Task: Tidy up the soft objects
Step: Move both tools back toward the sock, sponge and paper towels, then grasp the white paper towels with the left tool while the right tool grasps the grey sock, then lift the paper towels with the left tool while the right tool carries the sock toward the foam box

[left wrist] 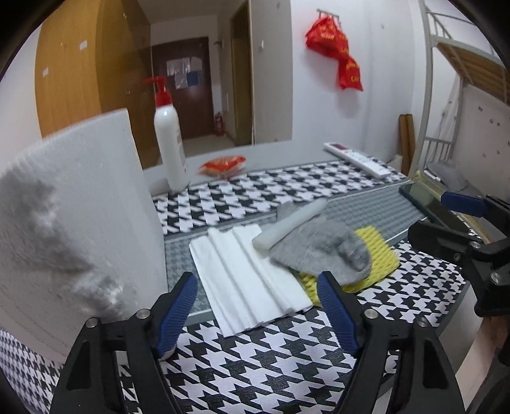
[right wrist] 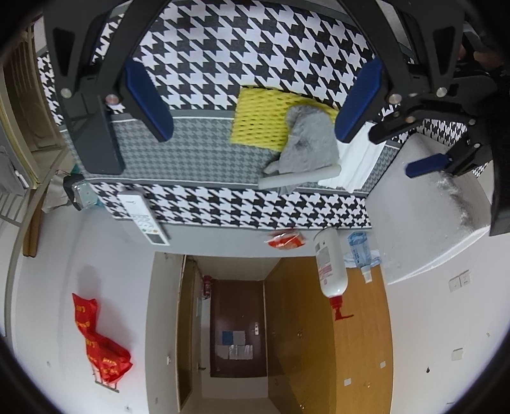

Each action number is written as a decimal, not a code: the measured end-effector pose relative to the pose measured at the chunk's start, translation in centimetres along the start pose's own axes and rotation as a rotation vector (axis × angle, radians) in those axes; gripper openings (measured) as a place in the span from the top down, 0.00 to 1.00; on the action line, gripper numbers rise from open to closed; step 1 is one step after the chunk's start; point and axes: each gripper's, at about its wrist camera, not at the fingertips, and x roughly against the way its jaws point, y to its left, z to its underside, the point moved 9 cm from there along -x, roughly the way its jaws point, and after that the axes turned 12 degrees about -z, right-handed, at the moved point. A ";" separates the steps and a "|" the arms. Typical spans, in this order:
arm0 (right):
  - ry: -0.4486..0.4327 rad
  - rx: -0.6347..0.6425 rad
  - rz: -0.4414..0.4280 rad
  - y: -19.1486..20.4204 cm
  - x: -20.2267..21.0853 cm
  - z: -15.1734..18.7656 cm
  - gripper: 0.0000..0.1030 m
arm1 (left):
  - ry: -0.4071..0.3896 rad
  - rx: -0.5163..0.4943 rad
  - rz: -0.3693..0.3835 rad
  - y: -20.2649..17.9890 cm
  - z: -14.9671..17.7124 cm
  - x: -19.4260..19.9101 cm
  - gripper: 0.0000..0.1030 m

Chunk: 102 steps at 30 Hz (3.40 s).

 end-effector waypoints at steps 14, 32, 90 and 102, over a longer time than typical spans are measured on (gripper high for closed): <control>0.045 0.001 -0.071 0.7 -2.0 0.4 0.01 | 0.086 0.047 -0.043 0.7 1.1 -2.2 0.36; 0.094 0.042 -0.149 2.5 -4.5 -0.1 0.01 | 0.192 0.026 -0.045 0.1 2.0 -4.1 0.60; -0.068 0.058 -0.198 3.1 0.0 -6.3 0.88 | -0.053 0.038 -0.036 2.3 -3.8 2.8 0.95; -0.151 0.084 -0.190 3.8 2.8 -8.5 0.88 | -0.121 0.030 -0.037 2.2 -5.8 5.0 0.95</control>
